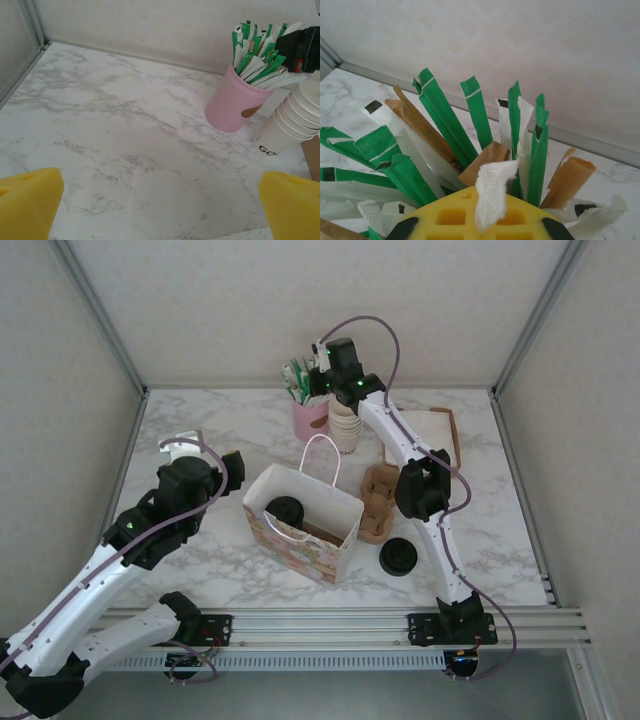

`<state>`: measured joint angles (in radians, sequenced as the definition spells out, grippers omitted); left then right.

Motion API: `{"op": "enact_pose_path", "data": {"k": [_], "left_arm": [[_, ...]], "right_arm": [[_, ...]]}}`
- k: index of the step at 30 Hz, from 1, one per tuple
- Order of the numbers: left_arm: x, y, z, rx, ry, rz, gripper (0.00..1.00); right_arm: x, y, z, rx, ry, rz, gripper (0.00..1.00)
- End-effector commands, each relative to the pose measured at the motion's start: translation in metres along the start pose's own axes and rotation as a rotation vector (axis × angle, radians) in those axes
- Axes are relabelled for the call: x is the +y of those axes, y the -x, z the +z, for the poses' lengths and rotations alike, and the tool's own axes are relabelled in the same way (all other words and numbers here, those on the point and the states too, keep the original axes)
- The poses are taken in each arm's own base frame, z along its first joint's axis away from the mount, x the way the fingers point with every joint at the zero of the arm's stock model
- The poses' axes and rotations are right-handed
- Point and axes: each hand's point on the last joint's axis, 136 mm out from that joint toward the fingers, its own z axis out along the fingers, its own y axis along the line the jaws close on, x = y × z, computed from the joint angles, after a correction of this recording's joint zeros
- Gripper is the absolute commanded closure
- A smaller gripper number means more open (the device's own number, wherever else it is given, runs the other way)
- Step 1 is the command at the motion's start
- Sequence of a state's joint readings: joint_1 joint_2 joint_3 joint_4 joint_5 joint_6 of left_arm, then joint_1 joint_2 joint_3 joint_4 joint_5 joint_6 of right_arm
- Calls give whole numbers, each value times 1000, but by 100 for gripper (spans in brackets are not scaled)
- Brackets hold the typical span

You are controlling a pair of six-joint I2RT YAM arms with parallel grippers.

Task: Pack the takeout coffee

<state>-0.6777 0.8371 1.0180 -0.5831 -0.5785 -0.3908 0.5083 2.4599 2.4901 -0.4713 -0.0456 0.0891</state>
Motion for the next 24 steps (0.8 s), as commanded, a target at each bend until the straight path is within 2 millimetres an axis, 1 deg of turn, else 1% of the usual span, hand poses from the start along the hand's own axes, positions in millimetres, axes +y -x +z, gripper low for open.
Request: {"op": "enact_pose_path", "data": {"k": [1,3,4,5,7,8,9,12,14,17,19,21,23,24], "left_arm": [[11,-1,-3,0,32,-16,0],[10,-1,-5,3,26,-24,0],[11,-1,-5,6,26,-26,0],[11,-1,-6,9,23,-30,0],[12,-2,-7,14,24,-30,0],[12,-1,-8,14,23,-32,0],[13,-1,-9,16,25,-32,0],[13,-3,-10,31,24,-28,0],[13,-5,-11,47,22,-22,0],[12,-7,-12,61,17,-19,0],[13,-7,-13,60,16,-25,0],[13,-7,-14,55,12,-40,0],[14,-8,-14,50,8,-58,0],[14,-8,-15,49,5,-64,0]], "right_arm": [[-1,11,-16,7,-7,-8,85],[4,29,-30,-38,9,1,72],[6,40,-39,-63,15,5,63],[9,52,-49,-88,20,9,51],[13,70,-68,-122,29,15,34],[15,77,-78,-137,32,17,31],[16,84,-88,-147,28,20,31],[8,100,-118,-170,-28,59,28],[0,108,-142,-180,-72,89,23],[-8,114,-172,-183,-95,124,20],[-14,114,-188,-177,-102,138,20],[-24,113,-206,-170,-134,143,20],[-41,105,-220,-154,-198,135,21],[-54,99,-225,-145,-241,138,22]]}}
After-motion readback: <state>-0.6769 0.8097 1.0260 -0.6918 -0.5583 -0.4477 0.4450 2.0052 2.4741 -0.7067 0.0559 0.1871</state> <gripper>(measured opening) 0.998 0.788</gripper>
